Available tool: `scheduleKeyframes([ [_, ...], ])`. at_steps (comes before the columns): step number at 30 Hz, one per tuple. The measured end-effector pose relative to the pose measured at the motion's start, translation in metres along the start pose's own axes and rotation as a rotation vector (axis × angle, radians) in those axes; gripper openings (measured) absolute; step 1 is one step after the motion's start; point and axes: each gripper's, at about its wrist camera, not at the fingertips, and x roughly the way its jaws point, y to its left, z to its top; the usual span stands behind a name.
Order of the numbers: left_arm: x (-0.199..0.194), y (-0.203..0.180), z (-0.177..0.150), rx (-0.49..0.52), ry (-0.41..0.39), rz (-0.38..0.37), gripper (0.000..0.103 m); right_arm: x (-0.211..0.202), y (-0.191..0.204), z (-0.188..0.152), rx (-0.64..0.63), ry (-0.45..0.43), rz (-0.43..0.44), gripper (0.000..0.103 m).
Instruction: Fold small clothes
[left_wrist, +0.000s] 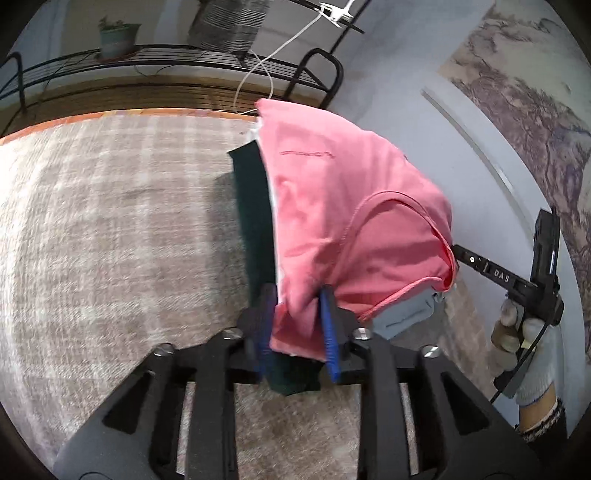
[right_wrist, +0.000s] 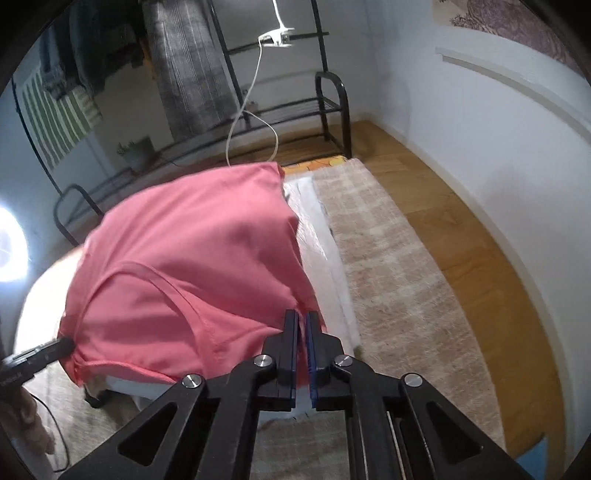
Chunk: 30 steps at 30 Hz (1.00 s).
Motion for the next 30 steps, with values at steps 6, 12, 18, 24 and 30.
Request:
scheduleKeyframes([
  [6,-0.032,-0.006,-0.011,0.067,-0.037,0.045,0.026,-0.021,-0.004,-0.008,0.041,-0.007,-0.025,0.022],
  [12,-0.083,-0.019,-0.023,0.130,-0.100,0.059,0.026,-0.063,0.012,-0.011,0.044,-0.058,-0.003,0.024],
  [18,-0.144,-0.036,-0.036,0.204,-0.171,0.064,0.027,-0.123,0.055,-0.024,-0.009,-0.116,0.006,0.026],
  [24,-0.219,-0.047,-0.058,0.291,-0.265,0.076,0.036,-0.188,0.103,-0.040,-0.045,-0.172,0.036,0.029],
  [30,-0.289,-0.049,-0.089,0.358,-0.362,0.084,0.053,-0.254,0.152,-0.058,-0.071,-0.262,0.019,0.034],
])
